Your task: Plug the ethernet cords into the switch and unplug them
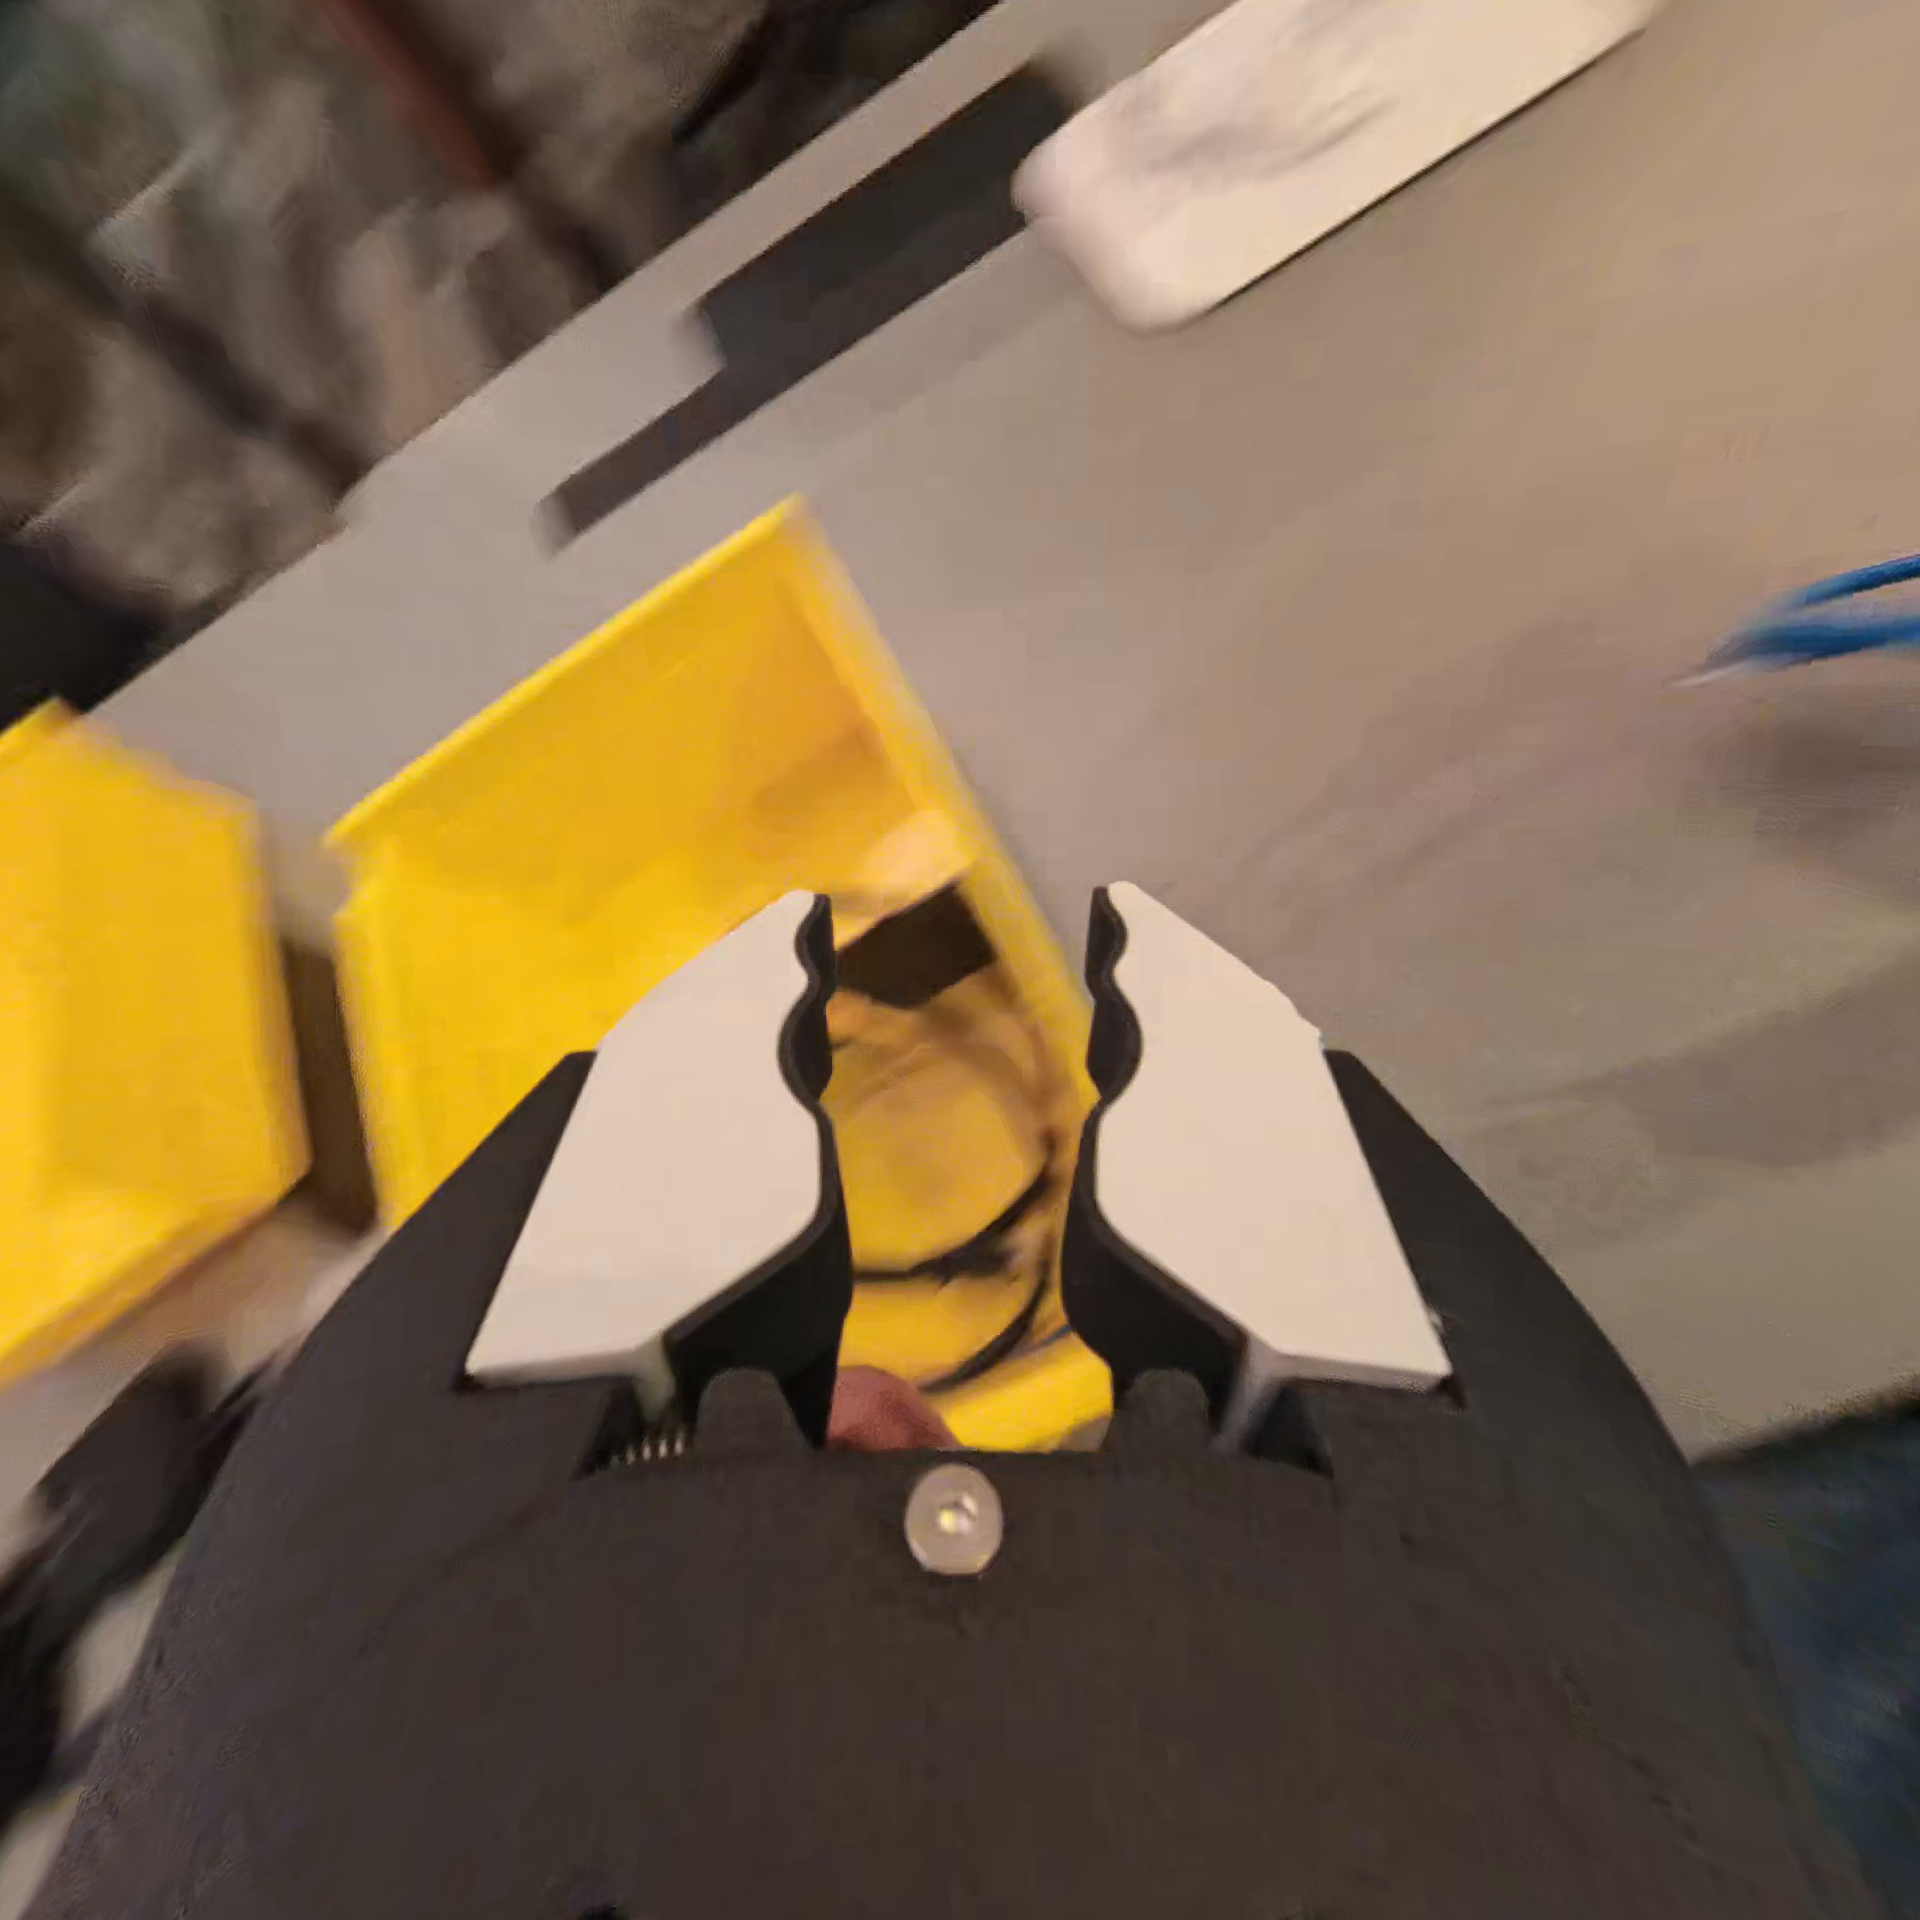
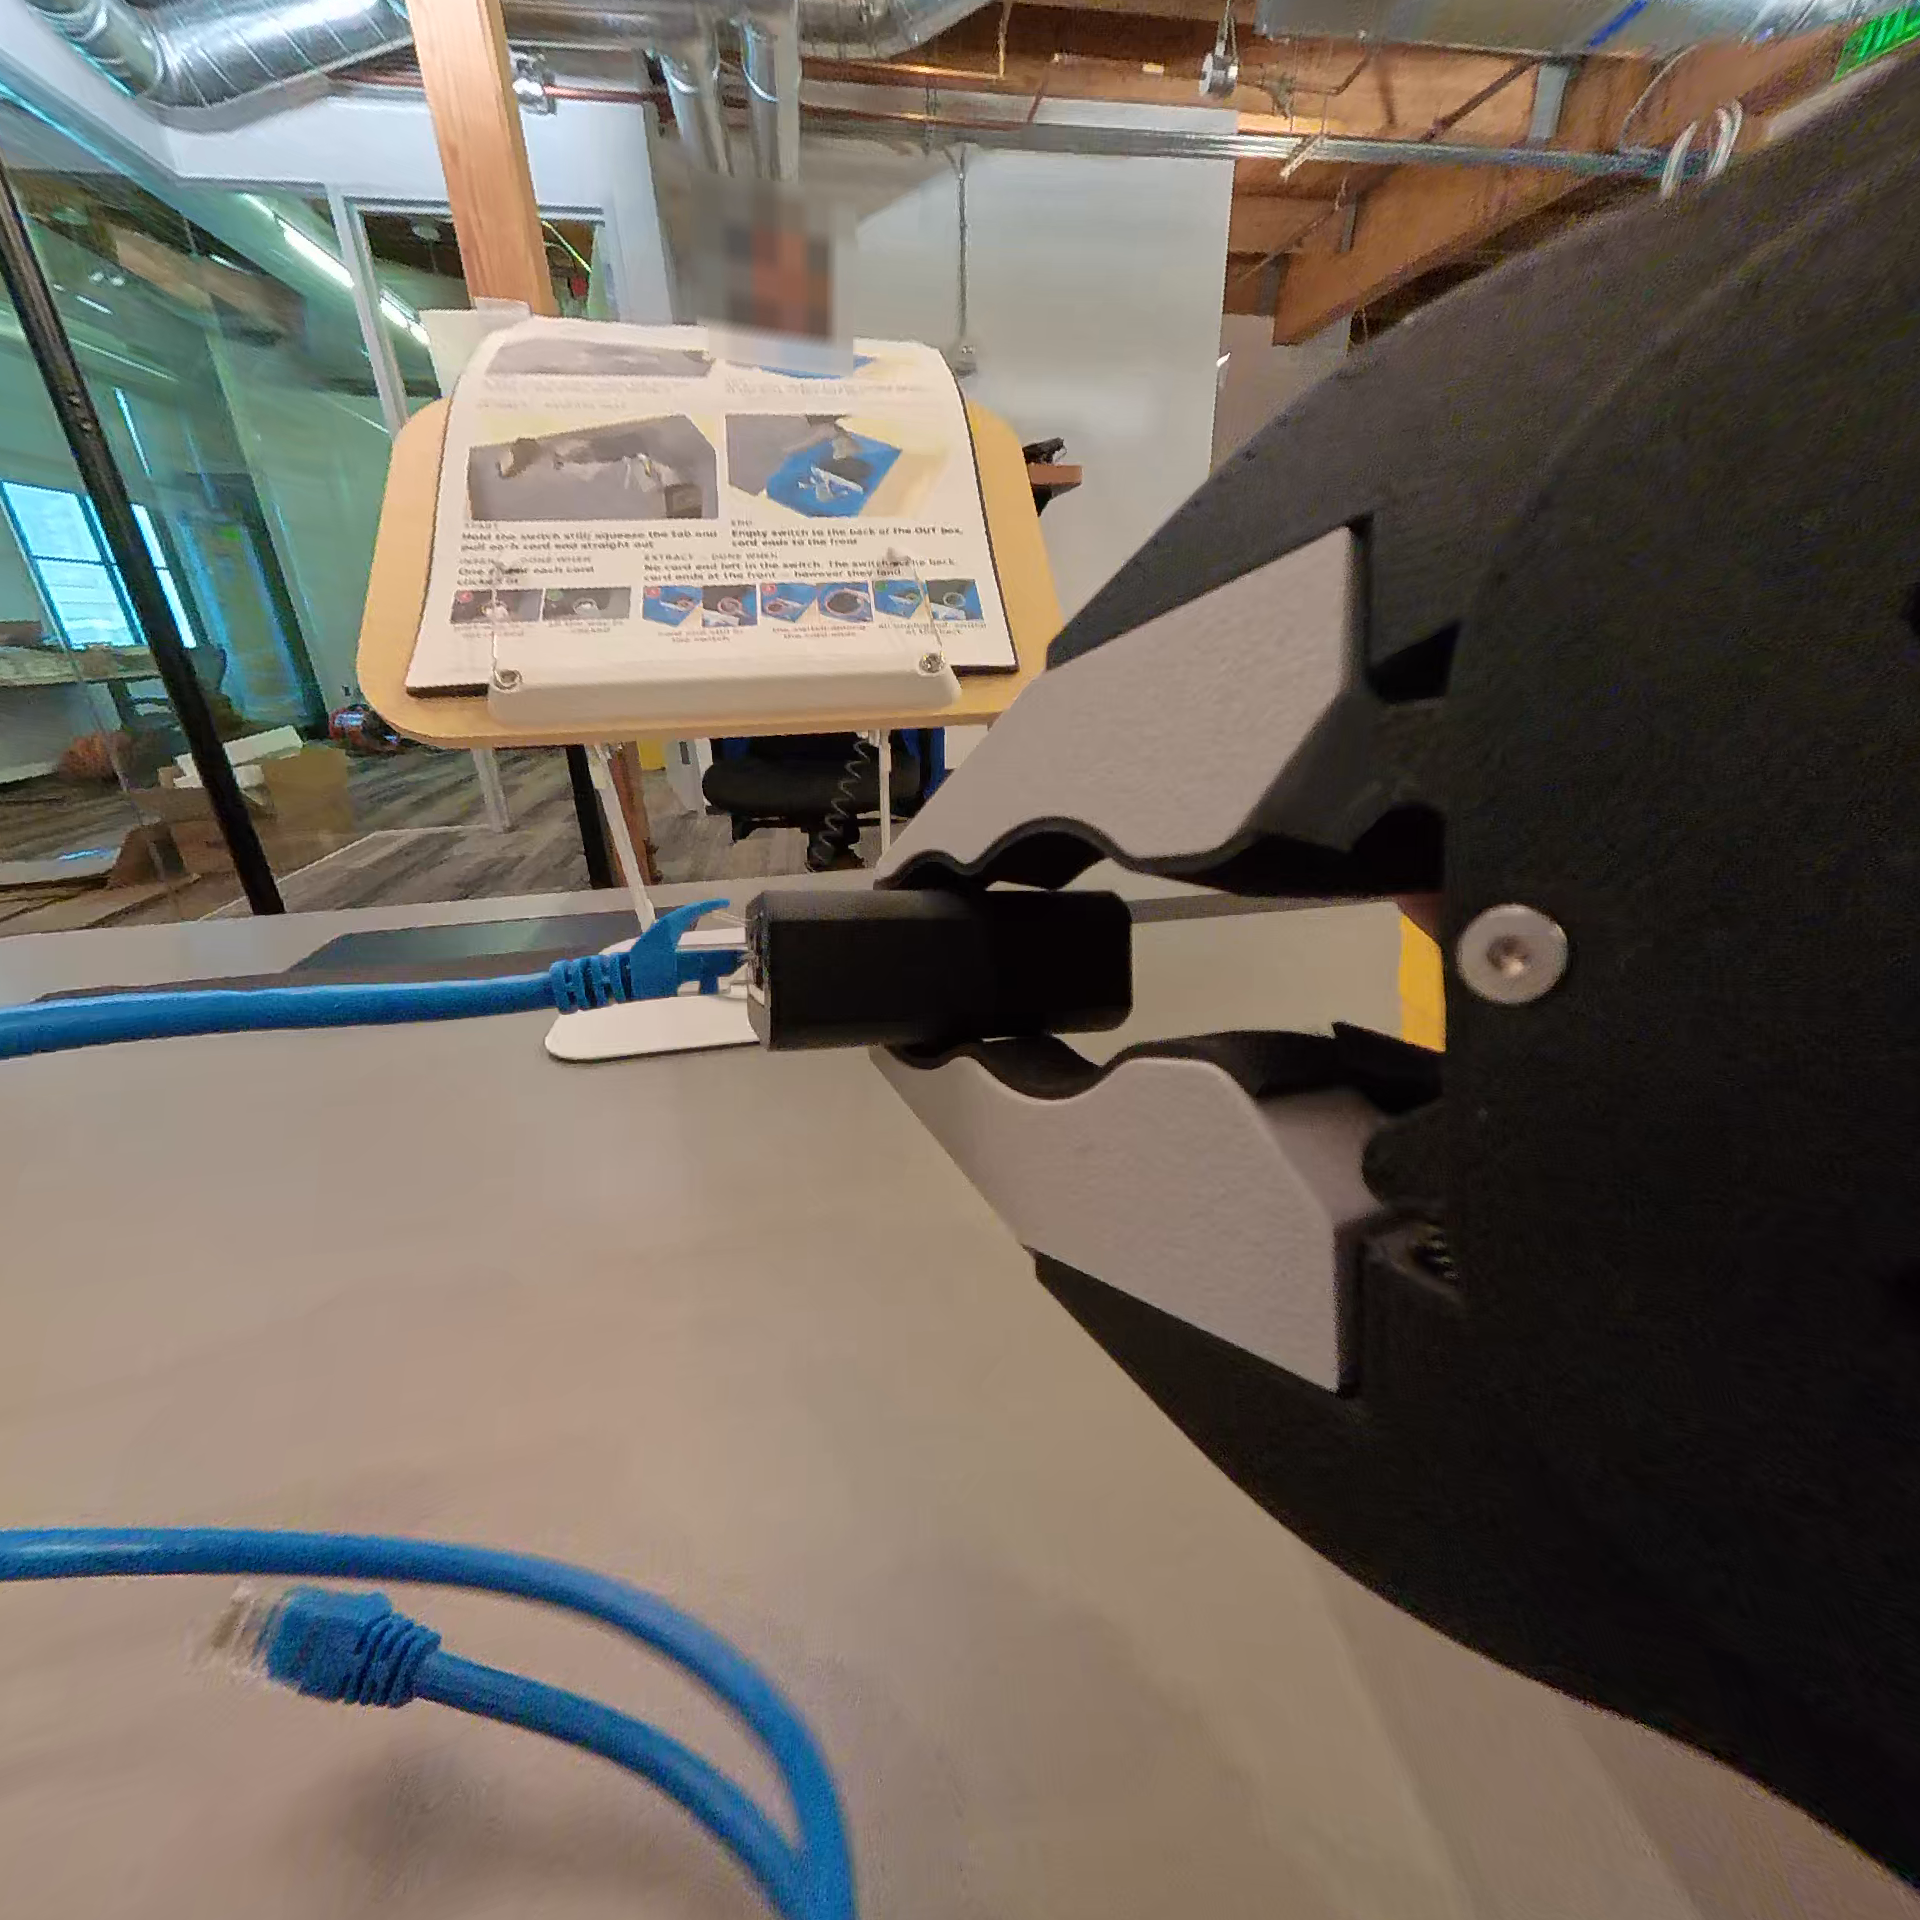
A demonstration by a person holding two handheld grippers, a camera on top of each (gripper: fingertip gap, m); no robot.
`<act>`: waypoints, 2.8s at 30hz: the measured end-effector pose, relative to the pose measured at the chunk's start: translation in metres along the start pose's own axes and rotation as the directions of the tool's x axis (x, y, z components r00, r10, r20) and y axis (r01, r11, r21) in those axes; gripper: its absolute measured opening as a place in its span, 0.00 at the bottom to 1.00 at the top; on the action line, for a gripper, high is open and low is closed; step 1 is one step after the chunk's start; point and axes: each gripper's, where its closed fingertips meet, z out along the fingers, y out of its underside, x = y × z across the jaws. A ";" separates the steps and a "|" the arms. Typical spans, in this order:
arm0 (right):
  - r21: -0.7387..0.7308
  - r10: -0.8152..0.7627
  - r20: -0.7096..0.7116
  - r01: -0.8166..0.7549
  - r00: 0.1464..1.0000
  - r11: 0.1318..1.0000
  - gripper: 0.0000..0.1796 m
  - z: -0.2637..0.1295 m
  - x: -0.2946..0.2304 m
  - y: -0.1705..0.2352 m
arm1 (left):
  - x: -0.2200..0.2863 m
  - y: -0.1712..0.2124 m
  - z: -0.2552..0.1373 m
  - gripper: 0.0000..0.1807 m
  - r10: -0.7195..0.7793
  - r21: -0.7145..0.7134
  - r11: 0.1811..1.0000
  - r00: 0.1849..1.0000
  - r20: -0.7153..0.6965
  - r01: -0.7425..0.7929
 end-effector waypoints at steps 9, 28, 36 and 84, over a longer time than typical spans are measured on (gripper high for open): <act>-0.004 0.036 0.031 -0.036 0.999 0.999 0.12 0.001 -0.010 0.001 | -0.018 0.085 0.041 0.19 -0.359 -0.147 0.925 0.933 -0.033 0.351; 0.030 0.111 0.052 -0.113 0.992 0.993 0.12 -0.003 -0.014 0.002 | -0.041 0.079 0.063 0.13 -0.602 -0.047 0.796 0.782 -0.162 0.603; 0.037 0.129 0.053 -0.131 0.990 0.991 0.12 -0.007 -0.013 0.001 | -0.042 0.073 0.077 0.05 -0.657 -0.023 0.744 0.724 -0.210 0.668; 0.052 0.134 0.039 -0.136 0.990 0.989 0.12 -0.006 -0.008 -0.002 | -0.165 -0.037 -0.120 0.04 -0.528 0.741 0.187 0.702 -0.478 0.645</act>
